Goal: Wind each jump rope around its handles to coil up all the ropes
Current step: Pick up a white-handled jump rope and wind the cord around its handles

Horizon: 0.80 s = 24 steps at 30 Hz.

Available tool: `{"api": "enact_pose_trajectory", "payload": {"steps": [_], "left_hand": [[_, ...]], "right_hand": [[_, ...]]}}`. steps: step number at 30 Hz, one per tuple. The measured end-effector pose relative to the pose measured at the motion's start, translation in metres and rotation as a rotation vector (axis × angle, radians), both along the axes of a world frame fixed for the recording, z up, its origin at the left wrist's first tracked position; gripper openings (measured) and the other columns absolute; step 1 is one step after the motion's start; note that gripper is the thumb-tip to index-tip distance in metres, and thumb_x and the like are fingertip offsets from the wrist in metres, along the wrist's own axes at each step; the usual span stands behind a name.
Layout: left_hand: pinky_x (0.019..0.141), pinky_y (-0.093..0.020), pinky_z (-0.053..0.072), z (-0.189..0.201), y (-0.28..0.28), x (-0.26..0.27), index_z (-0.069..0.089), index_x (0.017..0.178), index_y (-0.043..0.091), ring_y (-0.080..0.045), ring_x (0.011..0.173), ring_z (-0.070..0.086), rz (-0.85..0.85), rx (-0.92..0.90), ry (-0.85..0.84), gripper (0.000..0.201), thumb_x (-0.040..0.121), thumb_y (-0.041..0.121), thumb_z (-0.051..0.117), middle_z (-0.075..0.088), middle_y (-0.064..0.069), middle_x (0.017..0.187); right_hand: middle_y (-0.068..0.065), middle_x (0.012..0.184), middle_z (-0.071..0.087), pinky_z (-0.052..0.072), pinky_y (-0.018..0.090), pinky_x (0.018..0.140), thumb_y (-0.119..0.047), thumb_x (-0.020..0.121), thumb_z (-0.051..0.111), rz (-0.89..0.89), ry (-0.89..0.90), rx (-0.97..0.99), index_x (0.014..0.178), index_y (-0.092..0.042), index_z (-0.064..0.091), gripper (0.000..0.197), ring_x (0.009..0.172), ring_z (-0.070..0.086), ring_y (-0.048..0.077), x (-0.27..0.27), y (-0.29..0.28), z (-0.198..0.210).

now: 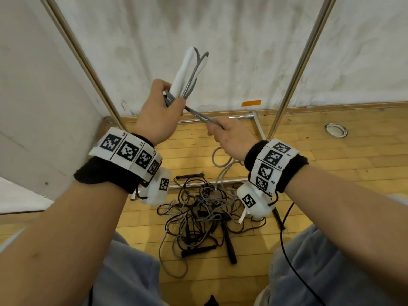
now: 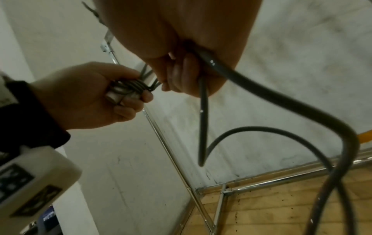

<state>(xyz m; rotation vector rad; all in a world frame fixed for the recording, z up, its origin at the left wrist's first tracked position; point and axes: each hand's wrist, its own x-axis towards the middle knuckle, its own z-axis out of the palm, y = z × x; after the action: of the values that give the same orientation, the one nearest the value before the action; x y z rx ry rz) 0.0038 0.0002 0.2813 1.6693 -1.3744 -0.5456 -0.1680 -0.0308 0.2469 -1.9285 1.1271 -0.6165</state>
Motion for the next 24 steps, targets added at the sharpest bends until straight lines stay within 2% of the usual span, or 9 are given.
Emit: {"api": "enact_pose_trajectory", "payload": {"steps": [3,7,11,13,15,18,20,22,24], "left_hand": [[0.047,-0.024,0.037,-0.012,-0.001,0.004,0.039,0.110,0.023,-0.010,0.058,0.053,0.005,0.031,-0.222,0.020,0.094,0.027,0.050,0.055,0.008,0.078],[0.054,-0.031,0.040,-0.029,-0.002,0.007,0.041,0.115,0.013,-0.022,0.065,0.055,0.013,0.083,-0.371,0.026,0.095,0.028,0.051,0.052,0.002,0.080],[0.048,-0.024,0.031,-0.046,-0.006,0.000,0.042,0.110,0.011,-0.007,0.059,0.047,-0.008,0.054,-0.401,0.023,0.095,0.026,0.053,0.047,0.007,0.073],[0.048,-0.024,0.030,-0.049,-0.009,0.000,0.042,0.110,0.011,-0.007,0.060,0.046,-0.020,0.091,-0.400,0.024,0.095,0.026,0.053,0.046,0.008,0.073],[0.052,-0.028,0.034,-0.048,-0.012,0.002,0.045,0.113,0.010,-0.015,0.063,0.049,-0.035,0.141,-0.421,0.025,0.095,0.025,0.054,0.051,0.002,0.080],[0.066,-0.031,0.040,-0.046,-0.010,-0.001,0.051,0.120,0.015,-0.020,0.076,0.052,-0.105,0.209,-0.471,0.029,0.094,0.026,0.056,0.054,0.001,0.091],[0.071,-0.035,0.042,-0.047,-0.008,-0.009,0.052,0.117,0.020,-0.019,0.077,0.052,-0.166,0.277,-0.545,0.025,0.093,0.027,0.056,0.057,0.002,0.091],[0.072,-0.037,0.045,-0.049,-0.006,-0.016,0.048,0.105,0.024,-0.021,0.077,0.053,-0.202,0.352,-0.611,0.013,0.093,0.026,0.053,0.060,-0.001,0.091],[0.072,-0.040,0.050,-0.051,-0.003,-0.021,0.047,0.100,0.024,-0.024,0.079,0.057,-0.218,0.392,-0.651,0.012,0.090,0.026,0.053,0.062,-0.003,0.092]], "right_hand": [[-0.006,0.055,0.040,0.030,0.021,0.047,-0.035,0.100,0.038,0.046,0.076,-0.086,0.063,-0.022,0.047,0.040,0.049,0.037,0.010,0.001,0.004,0.005],[-0.004,0.055,0.043,0.029,0.019,0.048,-0.031,0.100,0.037,0.080,0.119,-0.101,0.060,-0.018,0.045,0.043,0.052,0.041,0.012,0.001,0.007,0.015],[0.003,0.063,0.048,0.032,0.023,0.055,-0.029,0.100,0.036,0.161,0.211,-0.157,0.067,-0.009,0.051,0.042,0.060,0.043,0.017,-0.001,0.011,0.021],[0.000,0.059,0.046,0.031,0.019,0.052,-0.028,0.099,0.038,0.172,0.215,-0.167,0.068,-0.008,0.054,0.041,0.055,0.041,0.014,-0.004,0.009,0.023],[-0.004,0.054,0.041,0.031,0.015,0.049,-0.028,0.098,0.041,0.148,0.181,-0.168,0.063,-0.011,0.053,0.041,0.047,0.037,0.006,-0.010,0.006,0.024],[-0.007,0.047,0.035,0.032,0.016,0.046,-0.027,0.099,0.042,0.103,0.114,-0.127,0.060,-0.019,0.051,0.041,0.038,0.034,0.005,-0.019,0.000,0.024],[-0.005,0.050,0.036,0.047,0.034,0.057,-0.027,0.099,0.040,0.097,0.064,-0.046,0.063,-0.021,0.052,0.039,0.042,0.036,0.007,-0.021,-0.001,0.025],[-0.003,0.056,0.036,0.053,0.041,0.065,-0.025,0.100,0.039,0.102,0.020,0.052,0.071,-0.019,0.056,0.034,0.048,0.039,0.012,-0.020,-0.001,0.026],[-0.003,0.058,0.034,0.051,0.030,0.054,-0.020,0.099,0.038,0.109,-0.012,0.090,0.076,-0.017,0.058,0.030,0.047,0.037,0.010,-0.018,0.000,0.029]]}}
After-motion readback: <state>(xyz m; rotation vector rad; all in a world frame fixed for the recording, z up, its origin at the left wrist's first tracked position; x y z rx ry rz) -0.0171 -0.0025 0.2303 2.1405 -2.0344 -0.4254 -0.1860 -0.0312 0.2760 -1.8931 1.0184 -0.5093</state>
